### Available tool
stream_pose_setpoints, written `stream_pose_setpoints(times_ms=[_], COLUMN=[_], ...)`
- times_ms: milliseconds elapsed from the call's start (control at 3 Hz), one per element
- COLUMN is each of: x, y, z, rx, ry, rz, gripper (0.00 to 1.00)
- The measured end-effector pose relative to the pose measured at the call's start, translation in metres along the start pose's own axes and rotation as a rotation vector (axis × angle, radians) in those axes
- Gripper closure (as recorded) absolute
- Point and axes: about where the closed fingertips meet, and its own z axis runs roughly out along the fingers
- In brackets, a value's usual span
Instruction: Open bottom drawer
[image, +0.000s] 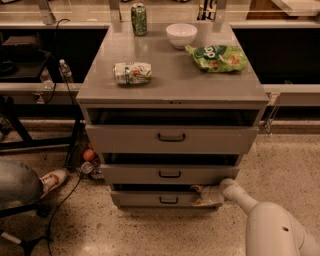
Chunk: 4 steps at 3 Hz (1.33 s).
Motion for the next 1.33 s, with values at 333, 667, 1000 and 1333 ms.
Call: stream_pose_setpoints(times_ms=[333, 667, 1000, 1333], x=[-0.0004, -0.0014, -0.0014, -0.0015], y=[-0.0001, -0.0010, -0.0010, -0.0009], z=[-0.0011, -0.0028, -0.0028, -0.0027], rx=[0.001, 0.001, 0.001, 0.001], ry=[0.001, 0.001, 0.001, 0.001], rz=[0.001, 0.001, 0.001, 0.001], gripper=[0.72, 0.95, 1.00, 0.98])
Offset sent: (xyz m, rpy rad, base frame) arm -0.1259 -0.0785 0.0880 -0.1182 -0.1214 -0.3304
